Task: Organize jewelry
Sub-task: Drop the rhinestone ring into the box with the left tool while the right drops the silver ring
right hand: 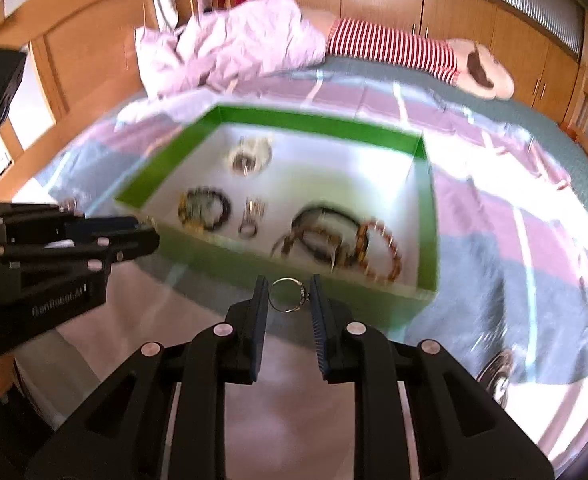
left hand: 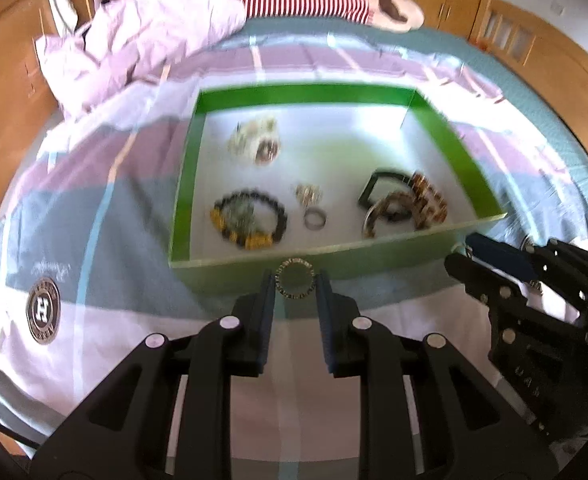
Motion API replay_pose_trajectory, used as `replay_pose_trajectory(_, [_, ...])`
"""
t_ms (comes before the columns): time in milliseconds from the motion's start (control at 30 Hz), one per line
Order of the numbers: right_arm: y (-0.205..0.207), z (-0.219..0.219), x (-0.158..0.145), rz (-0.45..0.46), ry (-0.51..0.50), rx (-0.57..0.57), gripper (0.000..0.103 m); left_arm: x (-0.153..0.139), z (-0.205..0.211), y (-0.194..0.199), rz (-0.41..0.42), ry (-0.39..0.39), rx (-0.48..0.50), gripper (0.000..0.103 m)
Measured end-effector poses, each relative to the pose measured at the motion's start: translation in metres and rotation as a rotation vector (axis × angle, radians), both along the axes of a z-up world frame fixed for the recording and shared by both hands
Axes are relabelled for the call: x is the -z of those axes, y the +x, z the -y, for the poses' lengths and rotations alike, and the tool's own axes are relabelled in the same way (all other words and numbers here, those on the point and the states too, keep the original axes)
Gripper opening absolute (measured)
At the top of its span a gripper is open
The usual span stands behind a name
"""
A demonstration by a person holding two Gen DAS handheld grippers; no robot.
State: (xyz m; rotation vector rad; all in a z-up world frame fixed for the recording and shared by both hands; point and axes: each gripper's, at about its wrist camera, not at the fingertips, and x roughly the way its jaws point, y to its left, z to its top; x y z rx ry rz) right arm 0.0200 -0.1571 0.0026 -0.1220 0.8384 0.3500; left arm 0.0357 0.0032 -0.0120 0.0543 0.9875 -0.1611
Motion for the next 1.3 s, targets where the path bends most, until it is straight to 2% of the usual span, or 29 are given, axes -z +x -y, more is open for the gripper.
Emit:
replay_pose_trajectory(133, [0.024,0.005,-0.029,0.058,0.040,-0.016,0.022,-0.022,0.001,0.005,0.069,0.005,0.012,0.021])
replay_pose_trajectory(200, [0.035,0.006,-0.032,0.069,0.033,-0.013,0.022,-0.030,0.002,0.012,0.092,0.015,0.014,0.021])
replay_pose_trajectory(333, [0.059,0.007,-0.007,0.012,0.049,0.009,0.022,-0.032,0.008,0.039,0.104,0.044,0.029,0.021])
replay_pose_trajectory(433, [0.070,0.006,0.013,-0.028,0.037,0.024,0.022,-0.023,0.010,0.062,0.098,0.072,0.018,0.021])
replay_pose_trajectory(600, [0.082,0.005,0.034,-0.079,0.029,0.040,0.022,0.002,-0.003,0.077,0.039,0.021,-0.041,0.021])
replay_pose_trajectory(700, [0.083,0.002,0.038,-0.097,0.032,0.042,0.022,0.007,-0.008,0.079,0.039,0.024,-0.063,0.021])
replay_pose_trajectory(733, [0.081,0.002,0.039,-0.099,0.030,0.049,0.031,0.007,-0.011,0.080,0.043,0.021,-0.076,0.023])
replay_pose_trajectory(767, [0.079,0.003,0.039,-0.094,0.027,0.059,0.039,0.008,-0.014,0.080,0.044,0.017,-0.087,0.037])
replay_pose_trajectory(800, [0.076,0.004,0.038,-0.084,0.026,0.072,0.056,0.007,-0.015,0.080,0.043,0.017,-0.092,0.049])
replay_pose_trajectory(833, [0.073,0.007,0.036,-0.069,0.029,0.086,0.066,0.005,-0.018,0.079,0.046,0.018,-0.107,0.065])
replay_pose_trajectory(867, [0.067,0.010,0.032,-0.047,0.037,0.105,0.069,0.003,-0.019,0.077,0.054,0.017,-0.114,0.066])
replay_pose_trajectory(933, [0.063,0.014,0.027,-0.026,0.044,0.126,0.080,-0.006,-0.020,0.070,0.074,0.006,-0.114,0.070])
replay_pose_trajectory(1033, [0.056,0.018,0.018,0.031,0.040,0.160,0.092,-0.013,-0.016,0.063,0.092,0.030,-0.103,0.086])
replay_pose_trajectory(1100, [0.054,0.017,0.015,0.048,0.024,0.184,0.100,-0.015,-0.012,0.059,0.110,0.065,-0.102,0.090])
replay_pose_trajectory(1167, [0.054,0.017,0.016,0.050,0.012,0.185,0.100,-0.013,-0.008,0.057,0.102,0.091,-0.092,0.096])
replay_pose_trajectory(1300, [0.055,0.012,0.020,0.029,-0.023,0.165,0.100,-0.007,-0.008,0.058,0.070,0.076,-0.096,0.096])
